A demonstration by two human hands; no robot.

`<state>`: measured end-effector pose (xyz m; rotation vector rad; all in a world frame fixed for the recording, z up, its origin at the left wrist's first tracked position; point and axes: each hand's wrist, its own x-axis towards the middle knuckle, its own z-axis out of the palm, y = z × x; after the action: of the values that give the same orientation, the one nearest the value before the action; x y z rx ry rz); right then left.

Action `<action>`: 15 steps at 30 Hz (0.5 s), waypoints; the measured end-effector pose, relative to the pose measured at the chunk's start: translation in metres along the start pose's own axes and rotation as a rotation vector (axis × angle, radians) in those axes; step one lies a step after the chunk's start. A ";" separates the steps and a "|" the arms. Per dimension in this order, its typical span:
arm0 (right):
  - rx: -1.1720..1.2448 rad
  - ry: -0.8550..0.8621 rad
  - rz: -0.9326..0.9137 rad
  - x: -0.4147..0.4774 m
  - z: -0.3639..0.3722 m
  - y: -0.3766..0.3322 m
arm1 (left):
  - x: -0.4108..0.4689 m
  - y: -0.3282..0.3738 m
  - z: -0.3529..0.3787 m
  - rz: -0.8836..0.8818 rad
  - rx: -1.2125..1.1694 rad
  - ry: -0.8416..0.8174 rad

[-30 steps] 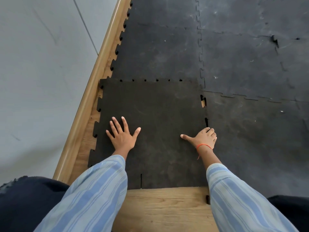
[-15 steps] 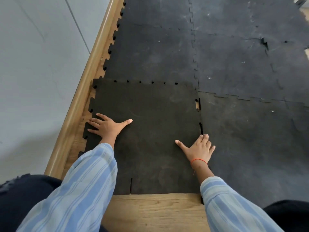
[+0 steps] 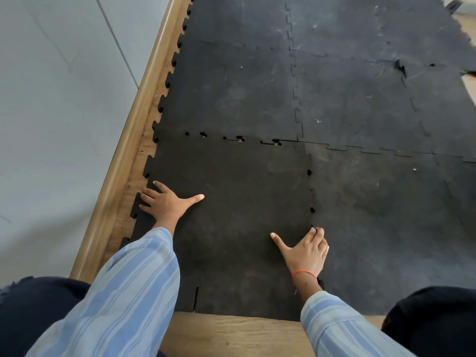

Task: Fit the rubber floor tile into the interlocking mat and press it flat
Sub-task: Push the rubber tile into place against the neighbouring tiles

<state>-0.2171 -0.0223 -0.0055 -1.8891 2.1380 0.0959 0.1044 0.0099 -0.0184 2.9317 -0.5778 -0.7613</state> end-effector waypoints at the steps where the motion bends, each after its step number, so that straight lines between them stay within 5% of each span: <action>1: 0.025 0.003 0.003 0.000 0.000 0.000 | -0.001 -0.001 -0.002 0.001 0.003 0.001; 15: 0.334 -0.144 0.032 0.036 -0.020 -0.027 | -0.003 0.001 -0.012 -0.027 -0.072 0.005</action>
<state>-0.1973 -0.0656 0.0081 -1.6079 1.9479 -0.1093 0.1077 0.0097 -0.0068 2.8799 -0.5006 -0.7601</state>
